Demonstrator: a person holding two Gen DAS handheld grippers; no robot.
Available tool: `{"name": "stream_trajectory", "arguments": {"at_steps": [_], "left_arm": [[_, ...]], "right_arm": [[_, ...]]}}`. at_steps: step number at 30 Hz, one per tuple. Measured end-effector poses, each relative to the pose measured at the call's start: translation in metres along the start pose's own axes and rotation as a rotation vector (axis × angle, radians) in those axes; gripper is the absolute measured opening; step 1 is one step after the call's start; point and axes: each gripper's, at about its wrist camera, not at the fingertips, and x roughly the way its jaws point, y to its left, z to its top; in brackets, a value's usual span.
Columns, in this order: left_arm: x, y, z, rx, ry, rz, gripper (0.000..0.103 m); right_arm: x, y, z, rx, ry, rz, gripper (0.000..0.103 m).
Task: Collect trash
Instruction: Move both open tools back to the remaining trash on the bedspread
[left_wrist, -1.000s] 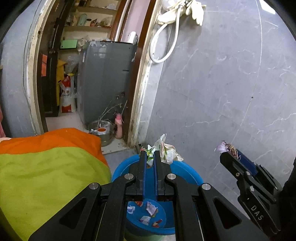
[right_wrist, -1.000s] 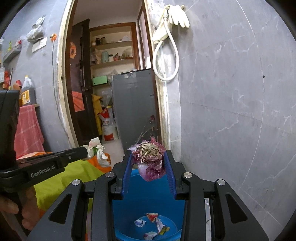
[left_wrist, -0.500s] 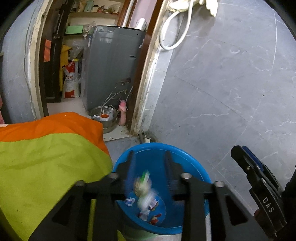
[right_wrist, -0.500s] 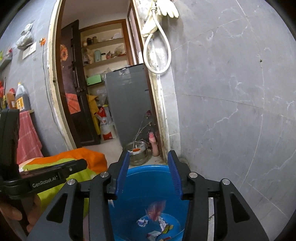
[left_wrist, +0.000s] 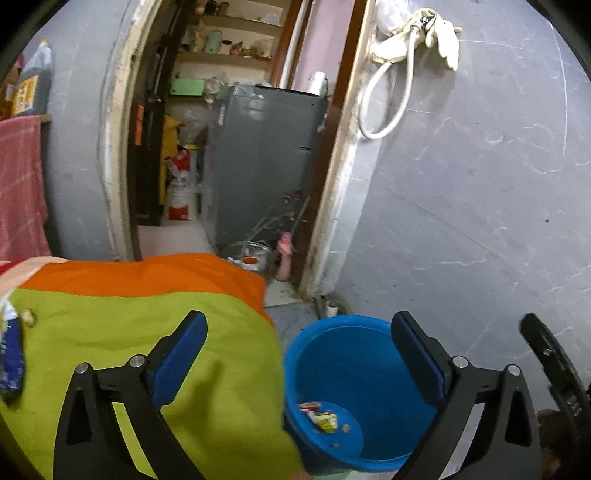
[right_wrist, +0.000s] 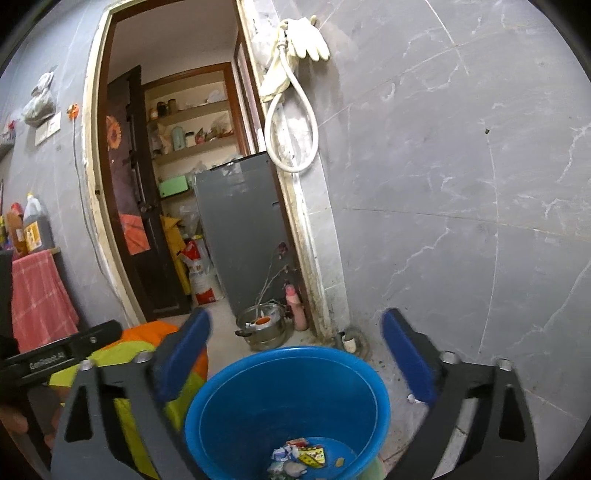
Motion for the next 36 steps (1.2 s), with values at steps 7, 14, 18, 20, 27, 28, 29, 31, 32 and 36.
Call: {"name": "stream_trajectory", "arguments": {"at_steps": [7, 14, 18, 20, 27, 28, 29, 31, 32, 36], "left_arm": [[-0.026, 0.022, -0.003, 0.007, -0.016, 0.056, 0.098], [-0.06, 0.044, -0.01, -0.018, -0.041, 0.089, 0.098], [-0.081, 0.057, -0.011, -0.03, -0.051, 0.112, 0.098], [-0.094, 0.066, -0.012, -0.038, -0.057, 0.123, 0.098], [-0.134, 0.104, -0.014, -0.079, -0.065, 0.171, 0.098], [-0.141, 0.112, -0.016, -0.085, -0.066, 0.181, 0.098], [-0.146, 0.118, -0.019, -0.088, -0.066, 0.19, 0.098], [-0.16, 0.132, -0.026, -0.099, -0.065, 0.217, 0.098], [-0.167, 0.141, -0.029, -0.106, -0.064, 0.228, 0.098], [-0.189, 0.168, -0.041, -0.13, -0.06, 0.28, 0.098]], "right_arm": [[-0.01, 0.007, 0.0, 0.002, -0.007, 0.008, 0.103], [-0.027, 0.034, 0.004, -0.042, -0.015, 0.036, 0.103], [-0.036, 0.056, 0.009, -0.074, -0.014, 0.066, 0.103], [-0.042, 0.071, 0.01, -0.086, -0.013, 0.09, 0.103], [-0.054, 0.117, 0.006, -0.12, 0.015, 0.17, 0.103], [-0.056, 0.127, 0.004, -0.121, 0.022, 0.189, 0.103], [-0.056, 0.134, 0.002, -0.124, 0.028, 0.203, 0.103], [-0.058, 0.148, -0.001, -0.13, 0.037, 0.224, 0.103], [-0.058, 0.157, -0.004, -0.133, 0.043, 0.239, 0.103], [-0.058, 0.187, -0.014, -0.147, 0.07, 0.296, 0.103]]}}
